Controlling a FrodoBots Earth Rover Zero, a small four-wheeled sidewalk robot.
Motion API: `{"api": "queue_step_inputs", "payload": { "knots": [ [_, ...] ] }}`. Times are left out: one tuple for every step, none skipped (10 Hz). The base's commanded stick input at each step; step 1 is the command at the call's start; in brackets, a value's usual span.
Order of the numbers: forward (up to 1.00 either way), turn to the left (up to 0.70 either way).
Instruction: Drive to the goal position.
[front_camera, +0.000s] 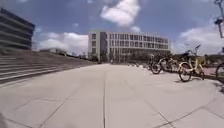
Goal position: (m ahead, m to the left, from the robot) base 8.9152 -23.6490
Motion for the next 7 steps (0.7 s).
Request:
{"api": "queue_step_inputs", "payload": {
  "knots": [
    [1.0,0.0],
    [1.0,0.0],
    [1.0,-0.01],
    [1.0,-0.07],
    [1.0,-0.35],
    [1.0,-0.03],
    [1.0,0.0]
  ]
}}
